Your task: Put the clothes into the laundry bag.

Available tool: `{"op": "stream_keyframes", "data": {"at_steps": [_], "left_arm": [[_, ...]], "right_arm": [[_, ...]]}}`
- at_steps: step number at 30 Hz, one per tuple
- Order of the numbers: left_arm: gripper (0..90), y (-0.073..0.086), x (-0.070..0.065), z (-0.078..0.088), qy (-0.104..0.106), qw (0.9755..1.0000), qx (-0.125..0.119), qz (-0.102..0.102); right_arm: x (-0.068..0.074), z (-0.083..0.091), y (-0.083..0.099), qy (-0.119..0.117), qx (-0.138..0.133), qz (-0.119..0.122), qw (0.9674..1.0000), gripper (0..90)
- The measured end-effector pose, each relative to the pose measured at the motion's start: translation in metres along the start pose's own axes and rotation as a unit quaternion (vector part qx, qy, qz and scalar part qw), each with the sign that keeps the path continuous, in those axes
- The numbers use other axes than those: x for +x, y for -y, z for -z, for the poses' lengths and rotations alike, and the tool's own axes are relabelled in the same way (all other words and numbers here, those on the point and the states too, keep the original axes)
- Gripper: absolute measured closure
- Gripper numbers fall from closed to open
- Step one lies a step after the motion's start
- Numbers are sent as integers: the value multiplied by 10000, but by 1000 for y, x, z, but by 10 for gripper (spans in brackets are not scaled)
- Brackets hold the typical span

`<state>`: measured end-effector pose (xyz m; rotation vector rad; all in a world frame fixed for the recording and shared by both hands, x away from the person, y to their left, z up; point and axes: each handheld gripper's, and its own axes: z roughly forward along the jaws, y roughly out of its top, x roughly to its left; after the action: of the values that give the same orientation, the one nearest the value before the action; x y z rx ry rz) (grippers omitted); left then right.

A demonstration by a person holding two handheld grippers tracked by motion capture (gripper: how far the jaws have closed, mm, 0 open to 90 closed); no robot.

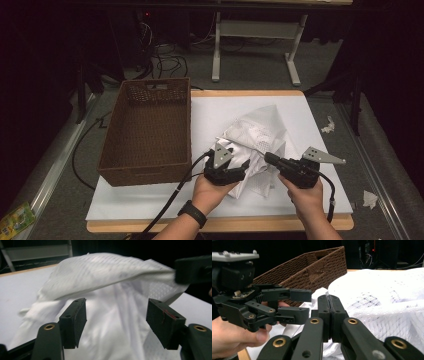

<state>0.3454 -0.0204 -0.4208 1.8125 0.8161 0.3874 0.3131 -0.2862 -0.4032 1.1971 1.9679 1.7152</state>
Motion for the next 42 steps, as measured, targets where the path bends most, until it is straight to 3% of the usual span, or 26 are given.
{"op": "stream_keyframes", "data": {"at_steps": [4,8,12,13,16,21,24,26,30,34,37,42], "left_arm": [[292,12,10,10,-180,9997,88,-103],[270,21,13,20,-208,9996,72,-168],[254,26,13,30,-280,9988,-206,-335],[255,28,14,32,-268,9990,-253,-260],[249,32,19,27,-328,9992,-2,-207],[227,38,22,17,-414,9990,124,-133],[206,43,26,5,-391,9982,437,109],[208,47,26,-2,-344,9973,625,162],[326,56,25,-11,-232,9967,767,86],[602,55,25,-11,-204,9968,761,140],[767,56,21,-6,-205,9985,503,25],[790,37,8,10,-35,9998,186,-25]], "right_arm": [[-1,0,1,-4,14,44,10000,900],[-2,2,1,57,21,44,10000,900],[-6,7,1,133,15,65,9999,900],[-7,8,1,143,-5,44,9999,900],[-11,12,0,202,-50,-23,9998,900],[-13,14,0,227,-49,-19,9997,900],[-12,13,1,196,-34,-9,9998,900],[-11,11,2,162,-6,-13,9999,900],[-9,8,2,119,31,18,9999,900],[-5,2,3,60,38,33,10000,900],[-1,-4,2,16,75,103,9999,900],[3,-8,-2,-37,34,124,9999,900]]}}
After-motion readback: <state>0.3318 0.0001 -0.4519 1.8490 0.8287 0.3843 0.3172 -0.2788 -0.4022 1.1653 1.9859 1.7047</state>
